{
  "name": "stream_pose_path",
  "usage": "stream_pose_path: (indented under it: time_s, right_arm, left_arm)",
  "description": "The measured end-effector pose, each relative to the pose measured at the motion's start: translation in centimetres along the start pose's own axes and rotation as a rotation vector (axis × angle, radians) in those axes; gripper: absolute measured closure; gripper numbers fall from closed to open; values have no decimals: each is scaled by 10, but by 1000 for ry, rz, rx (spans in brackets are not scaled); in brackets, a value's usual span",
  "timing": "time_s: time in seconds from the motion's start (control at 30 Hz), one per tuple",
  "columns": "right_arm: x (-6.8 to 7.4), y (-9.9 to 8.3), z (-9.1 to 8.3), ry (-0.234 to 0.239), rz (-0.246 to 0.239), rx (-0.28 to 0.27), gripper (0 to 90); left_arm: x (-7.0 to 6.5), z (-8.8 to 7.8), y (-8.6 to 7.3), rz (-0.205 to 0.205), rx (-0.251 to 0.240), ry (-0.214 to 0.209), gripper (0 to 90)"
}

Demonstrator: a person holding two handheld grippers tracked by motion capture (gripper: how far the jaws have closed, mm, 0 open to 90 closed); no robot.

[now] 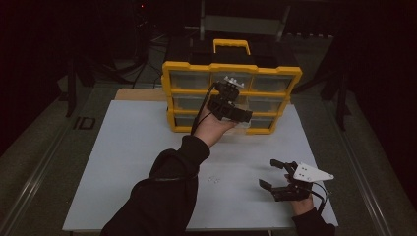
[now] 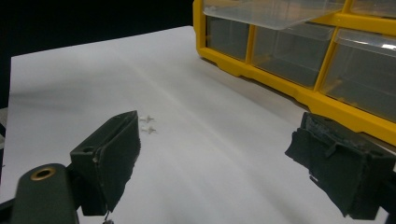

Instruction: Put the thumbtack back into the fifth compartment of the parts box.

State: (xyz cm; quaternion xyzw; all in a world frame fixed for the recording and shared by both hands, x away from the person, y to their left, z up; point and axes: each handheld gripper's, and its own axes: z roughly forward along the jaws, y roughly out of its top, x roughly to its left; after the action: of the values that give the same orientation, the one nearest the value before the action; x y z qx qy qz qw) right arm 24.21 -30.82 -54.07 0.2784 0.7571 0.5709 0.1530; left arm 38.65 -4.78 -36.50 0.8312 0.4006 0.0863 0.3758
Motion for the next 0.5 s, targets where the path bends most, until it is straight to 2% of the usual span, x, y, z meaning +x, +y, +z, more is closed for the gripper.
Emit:
stream_pose_path:
  time_s: [0.13,0.23,0.4,0.5]
  right_arm:
    - [0,0,0,0,-1,0,136]
    - [0,0,0,0,-2,0,136]
    - [1,1,0,2,-2,1,136]
    - [1,1,1,2,-2,2,136]
  left_arm:
    - [1,-7,-1,1,-5,1,70]
    - [3,-13,-3,10,-6,-2,31]
    - [5,-20,-9,35,-5,-4,12]
    - [7,-25,-13,34,-10,-17,6]
